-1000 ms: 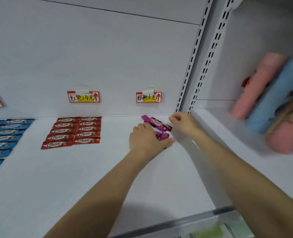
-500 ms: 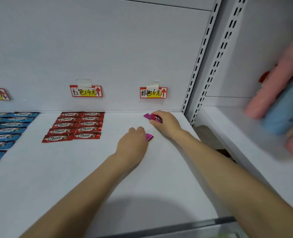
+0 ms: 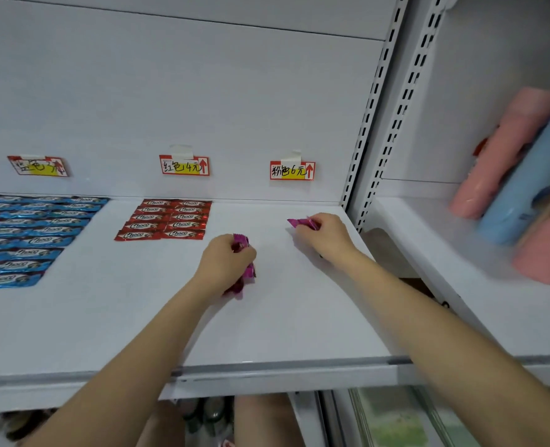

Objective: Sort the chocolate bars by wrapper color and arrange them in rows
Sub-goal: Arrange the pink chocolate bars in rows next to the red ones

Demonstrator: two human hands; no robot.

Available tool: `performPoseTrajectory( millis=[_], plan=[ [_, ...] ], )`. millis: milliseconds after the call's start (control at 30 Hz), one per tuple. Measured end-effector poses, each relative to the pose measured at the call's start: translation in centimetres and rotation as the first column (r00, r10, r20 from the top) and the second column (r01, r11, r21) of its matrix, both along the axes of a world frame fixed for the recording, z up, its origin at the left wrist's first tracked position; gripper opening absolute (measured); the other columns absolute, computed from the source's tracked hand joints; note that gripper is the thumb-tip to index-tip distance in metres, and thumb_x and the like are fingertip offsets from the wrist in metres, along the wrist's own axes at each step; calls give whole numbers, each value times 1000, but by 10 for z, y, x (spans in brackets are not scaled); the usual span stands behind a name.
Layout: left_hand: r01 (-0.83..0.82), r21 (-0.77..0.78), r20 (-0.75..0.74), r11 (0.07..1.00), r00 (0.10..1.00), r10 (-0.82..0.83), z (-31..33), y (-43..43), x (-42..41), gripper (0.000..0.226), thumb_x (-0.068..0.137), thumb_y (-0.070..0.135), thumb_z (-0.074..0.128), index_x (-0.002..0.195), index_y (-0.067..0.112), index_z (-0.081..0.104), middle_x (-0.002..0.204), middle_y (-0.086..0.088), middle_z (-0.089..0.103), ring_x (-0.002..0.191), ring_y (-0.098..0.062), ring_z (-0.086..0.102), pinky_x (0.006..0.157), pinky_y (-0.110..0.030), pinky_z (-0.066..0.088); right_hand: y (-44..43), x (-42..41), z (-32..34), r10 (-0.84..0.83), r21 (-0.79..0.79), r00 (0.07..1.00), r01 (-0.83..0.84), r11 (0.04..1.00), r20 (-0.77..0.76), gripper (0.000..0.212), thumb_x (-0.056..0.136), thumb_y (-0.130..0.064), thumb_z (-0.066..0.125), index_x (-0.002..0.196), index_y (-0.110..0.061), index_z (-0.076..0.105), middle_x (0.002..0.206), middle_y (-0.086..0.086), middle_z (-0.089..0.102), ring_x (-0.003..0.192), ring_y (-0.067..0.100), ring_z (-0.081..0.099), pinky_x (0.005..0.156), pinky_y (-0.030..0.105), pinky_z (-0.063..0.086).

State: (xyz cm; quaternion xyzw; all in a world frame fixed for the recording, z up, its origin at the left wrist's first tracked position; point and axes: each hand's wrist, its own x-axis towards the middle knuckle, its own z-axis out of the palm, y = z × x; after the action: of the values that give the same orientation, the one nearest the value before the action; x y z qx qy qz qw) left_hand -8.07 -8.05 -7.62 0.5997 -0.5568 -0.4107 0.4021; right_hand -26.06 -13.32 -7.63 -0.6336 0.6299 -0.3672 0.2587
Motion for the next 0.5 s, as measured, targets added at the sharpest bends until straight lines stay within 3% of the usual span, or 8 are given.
performPoseTrajectory(
  millis=[67,133,267,367,433,500],
  plan=[
    [-91,120,-324,989,938,125,0,6,-5,20,90,10,54,70,8,49,51,-8,51,42,-22,47,49,-22,30,25,7,19,18,78,919,-52,996,394,19,86,-16,60,70,-9,54,58,4,44,48,14,36,43,18,26],
    [-90,230,-510,969,837,198,2,14,-18,22,91,12,52,70,10,48,50,-8,48,41,-18,43,53,-22,30,50,18,31,70,68,864,-120,990,499,13,86,-16,61,76,-8,58,59,4,48,47,13,39,44,17,30],
    [-38,261,-820,964,518,243,6,27,-42,18,97,17,45,92,4,56,68,-11,67,53,-20,65,64,-30,50,80,44,35,165,-95,900,-138,986,404,7,82,-13,65,85,-7,62,70,-1,57,63,12,54,58,18,43],
    [56,212,-948,976,253,192,9,34,-42,45,96,46,42,89,8,65,72,-6,71,63,-17,70,62,-31,52,88,59,26,192,-154,933,-151,976,303,12,84,-14,65,95,-17,62,86,-4,63,83,12,59,76,20,45],
    [50,179,-970,983,179,168,12,38,-39,46,88,54,50,82,12,66,73,-2,67,66,-14,68,59,-24,54,91,68,19,224,-188,952,-186,964,210,17,88,-16,60,104,-13,63,100,3,63,96,15,56,82,18,42],
    [-4,176,-972,984,157,174,11,39,-35,33,89,44,56,83,13,64,74,1,64,66,-9,67,57,-18,53,94,77,13,268,-237,953,-231,944,141,22,93,-15,51,112,-10,62,109,4,61,101,12,52,83,11,37]
  ],
)
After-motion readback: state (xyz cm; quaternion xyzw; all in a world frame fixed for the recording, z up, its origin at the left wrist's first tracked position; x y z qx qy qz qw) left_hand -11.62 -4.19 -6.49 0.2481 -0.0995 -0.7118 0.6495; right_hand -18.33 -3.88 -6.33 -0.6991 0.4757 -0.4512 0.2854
